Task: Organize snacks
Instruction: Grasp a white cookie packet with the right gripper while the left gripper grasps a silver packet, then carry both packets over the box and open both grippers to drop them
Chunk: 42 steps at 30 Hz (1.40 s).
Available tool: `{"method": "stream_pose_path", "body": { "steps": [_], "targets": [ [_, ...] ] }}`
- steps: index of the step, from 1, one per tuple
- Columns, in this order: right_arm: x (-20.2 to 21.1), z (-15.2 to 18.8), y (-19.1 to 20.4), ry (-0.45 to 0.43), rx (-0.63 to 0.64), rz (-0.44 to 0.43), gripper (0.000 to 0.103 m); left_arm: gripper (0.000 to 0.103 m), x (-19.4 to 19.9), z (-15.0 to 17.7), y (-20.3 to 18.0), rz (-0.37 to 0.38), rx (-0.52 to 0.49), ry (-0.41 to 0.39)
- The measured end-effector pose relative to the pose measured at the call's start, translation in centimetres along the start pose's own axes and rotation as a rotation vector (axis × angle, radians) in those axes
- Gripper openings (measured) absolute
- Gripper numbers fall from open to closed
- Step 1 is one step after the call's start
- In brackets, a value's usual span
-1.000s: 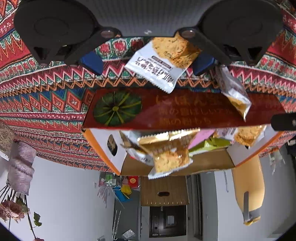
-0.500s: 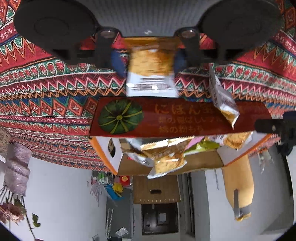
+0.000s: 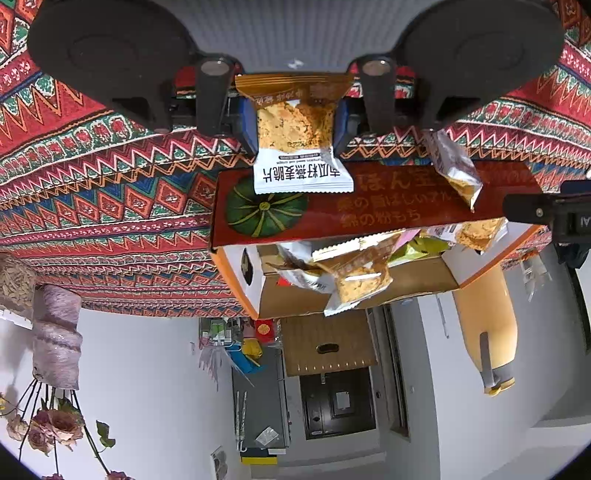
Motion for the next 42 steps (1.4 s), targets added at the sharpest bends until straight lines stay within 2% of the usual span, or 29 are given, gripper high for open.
{"method": "stream_pose_path", "body": {
  "steps": [3, 8, 17, 19, 21, 25, 27, 35, 37, 38, 42],
  "targets": [
    [0.3, -0.1, -0.3, -0.009, -0.006, 0.009, 0.04, 0.103, 0.0, 0.2, -1.8, 0.0, -0.02, 0.012],
    [0.4, 0.1, -0.9, -0.015, -0.02, 0.031, 0.04, 0.103, -1.3, 1.1, -4.3, -0.051, -0.058, 0.054],
    [0.5, 0.4, -1.8, -0.008, -0.041, 0.05, 0.041, 0.102, -3.7, 3.0, -5.3, -0.124, -0.071, 0.1],
    [0.6, 0.3, -1.7, -0.015, -0.036, 0.046, 0.041, 0.097, -4.2, 3.3, -5.1, -0.135, -0.067, 0.109],
    [0.7, 0.3, -1.6, -0.018, -0.034, 0.044, 0.041, 0.084, -4.5, 3.6, -5.1, -0.139, -0.062, 0.124],
    [0.7, 0.3, -1.5, -0.021, -0.034, 0.041, 0.041, 0.068, -5.1, 4.4, -4.8, -0.143, -0.054, 0.155],
    [0.7, 0.3, -1.4, -0.022, -0.032, 0.04, 0.041, 0.048, -5.4, 4.6, -4.5, -0.143, -0.048, 0.17],
    [0.7, 0.2, -1.3, -0.021, -0.029, 0.037, 0.041, 0.041, -4.9, 5.0, -3.5, -0.117, -0.026, 0.178],
    [0.7, 0.2, -1.2, -0.022, -0.028, 0.037, 0.041, 0.031, -4.6, 5.0, -3.3, -0.112, -0.027, 0.176],
    [0.6, 0.2, -1.2, -0.022, -0.027, 0.037, 0.041, 0.017, -4.4, 5.1, -3.2, -0.106, -0.027, 0.182],
    [0.6, 0.2, -1.1, -0.026, -0.024, 0.037, 0.041, 0.017, -4.0, 5.3, -2.7, -0.103, -0.036, 0.183]
  ]
}}
Point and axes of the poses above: each gripper's, at about its wrist camera, not at the fingertips, and x roughly against the way its jaws point, y to its left, z to its underside, the point moved 9 cm from there along -x, roughly the way its jaws point, and after that the axes turned 13 degrees about x, right-handed, at the moved point
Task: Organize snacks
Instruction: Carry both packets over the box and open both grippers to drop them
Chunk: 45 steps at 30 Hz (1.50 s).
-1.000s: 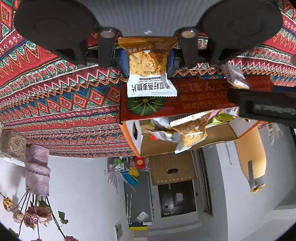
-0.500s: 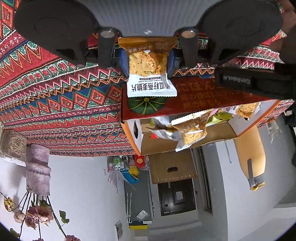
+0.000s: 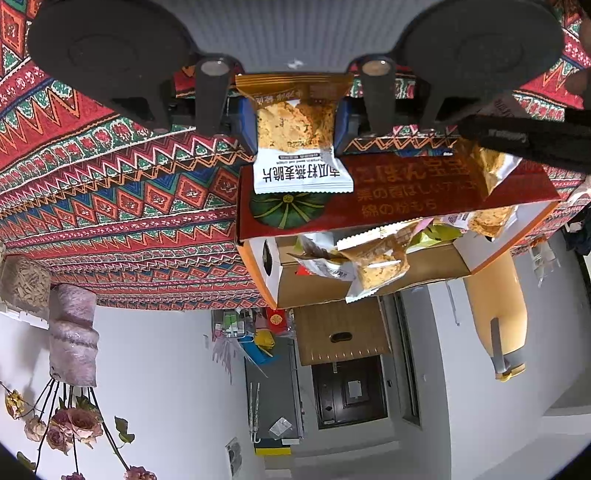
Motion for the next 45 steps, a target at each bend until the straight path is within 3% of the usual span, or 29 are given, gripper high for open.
{"method": "stream_pose_path", "body": {
  "steps": [11, 21, 34, 45],
  "targets": [
    [0.9, -0.2, 0.6, -0.03, 0.039, 0.006, 0.041, 0.016, 2.7, -0.2, 1.6, 0.041, 0.011, -0.037],
    [4.5, -0.5, 0.5, -0.089, 0.044, 0.005, 0.041, 0.016, 6.5, -2.1, 1.9, 0.116, 0.004, -0.124],
    [4.6, -9.1, 0.3, -0.256, 0.075, 0.009, 0.041, 0.017, 7.6, -8.0, 0.1, 0.146, 0.008, -0.233],
    [-1.2, -15.0, 1.5, -0.263, 0.109, -0.023, 0.041, 0.017, 5.2, -12.8, -0.3, 0.126, 0.05, -0.285]
  ]
}}
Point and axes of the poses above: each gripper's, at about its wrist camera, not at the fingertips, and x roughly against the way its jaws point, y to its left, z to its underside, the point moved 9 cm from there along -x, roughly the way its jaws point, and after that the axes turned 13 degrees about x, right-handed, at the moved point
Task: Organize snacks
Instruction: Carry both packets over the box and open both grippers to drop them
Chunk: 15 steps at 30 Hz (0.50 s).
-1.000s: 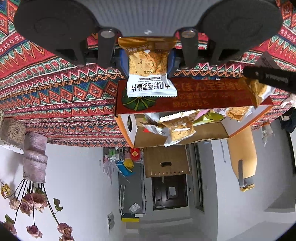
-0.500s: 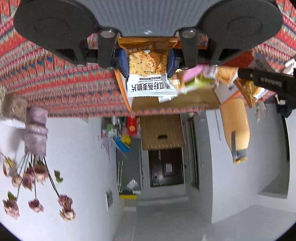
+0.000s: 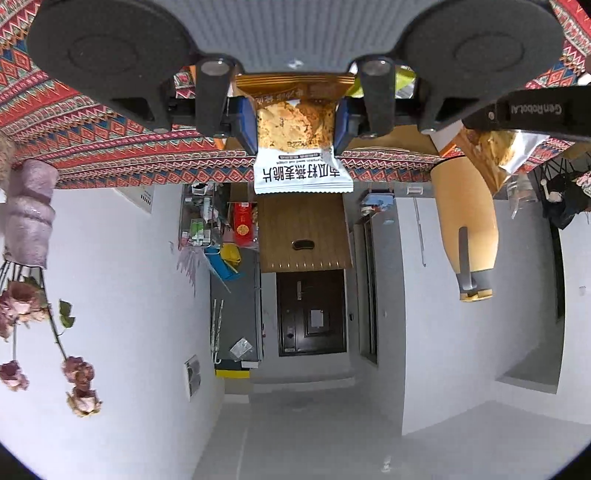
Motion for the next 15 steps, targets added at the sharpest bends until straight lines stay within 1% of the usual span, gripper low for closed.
{"method": "stream_pose_path", "body": {
  "steps": [6, 11, 13, 14, 15],
  "targets": [
    [-3.1, 0.8, 0.2, 0.031, -0.015, -0.001, 0.041, 0.017, -3.6, -0.2, 1.1, -0.041, 0.027, 0.017],
    [-4.5, 2.1, 0.6, 0.06, -0.006, -0.013, 0.041, 0.017, -5.4, 0.9, 1.9, -0.047, 0.035, 0.048],
    [-4.9, 2.4, 0.6, 0.071, -0.005, -0.012, 0.044, 0.018, -5.6, 1.2, 2.0, -0.049, 0.036, 0.056],
    [-5.0, 2.6, 0.6, 0.077, -0.006, -0.01, 0.044, 0.022, -5.6, 1.3, 2.2, -0.055, 0.038, 0.053],
    [-5.2, 2.7, 0.6, 0.079, -0.008, -0.007, 0.05, 0.035, -5.6, 1.3, 2.4, -0.062, 0.042, 0.051]
  ]
}}
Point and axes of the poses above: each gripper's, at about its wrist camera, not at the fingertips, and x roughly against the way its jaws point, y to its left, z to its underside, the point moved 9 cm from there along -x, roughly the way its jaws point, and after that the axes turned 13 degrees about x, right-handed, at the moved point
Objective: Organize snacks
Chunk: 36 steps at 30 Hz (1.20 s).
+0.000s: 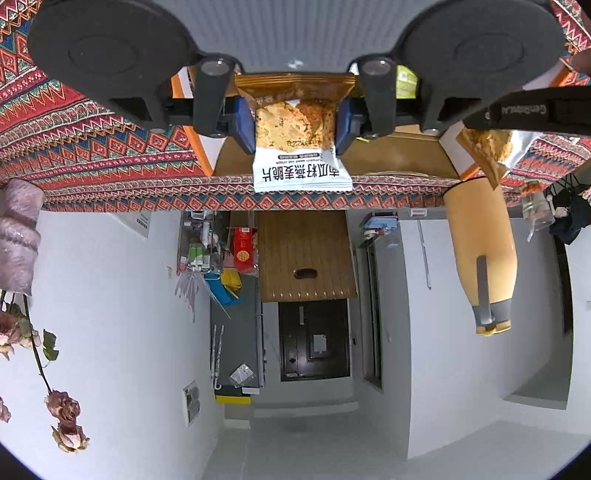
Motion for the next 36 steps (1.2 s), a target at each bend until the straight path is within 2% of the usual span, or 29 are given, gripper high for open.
{"method": "stream_pose_path", "body": {
  "steps": [2, 3, 4, 7, 8, 9, 16, 24, 31, 36],
  "targets": [
    [0.0, 0.2, -0.4, 0.002, -0.013, 0.0, 0.062, 0.058, 0.2, -0.2, 0.5, -0.015, 0.011, -0.022],
    [-0.1, 0.1, -0.5, 0.001, -0.018, 0.006, 0.072, 0.07, 0.3, -0.3, 0.7, -0.026, 0.012, -0.034],
    [0.0, 0.1, -0.7, 0.0, -0.026, 0.013, 0.082, 0.074, 0.4, -0.4, 0.8, -0.032, 0.013, -0.044],
    [0.3, 0.2, -1.5, -0.011, -0.043, 0.028, 0.097, 0.092, 1.1, -0.7, 0.9, -0.035, 0.011, -0.075],
    [0.4, 0.3, -1.7, -0.012, -0.047, 0.028, 0.1, 0.102, 1.3, -0.8, 0.8, -0.038, 0.009, -0.087],
    [0.4, 0.3, -1.9, -0.012, -0.054, 0.029, 0.103, 0.103, 1.6, -0.9, 0.8, -0.041, 0.007, -0.106],
    [1.4, 0.0, -2.6, -0.021, -0.073, 0.037, 0.103, 0.103, 3.3, -1.5, 0.4, -0.048, -0.01, -0.146],
    [6.0, -1.1, -2.8, -0.072, -0.048, 0.039, 0.103, 0.103, 7.9, -1.1, 0.1, -0.02, -0.065, -0.189],
    [11.3, 0.4, -1.9, -0.079, -0.021, 0.0, 0.103, 0.103, 12.5, 1.2, 0.6, 0.025, -0.124, -0.211],
    [14.3, 2.5, -1.0, -0.057, -0.007, -0.033, 0.103, 0.103, 14.7, 3.7, 1.6, 0.046, -0.149, -0.184]
  ]
}}
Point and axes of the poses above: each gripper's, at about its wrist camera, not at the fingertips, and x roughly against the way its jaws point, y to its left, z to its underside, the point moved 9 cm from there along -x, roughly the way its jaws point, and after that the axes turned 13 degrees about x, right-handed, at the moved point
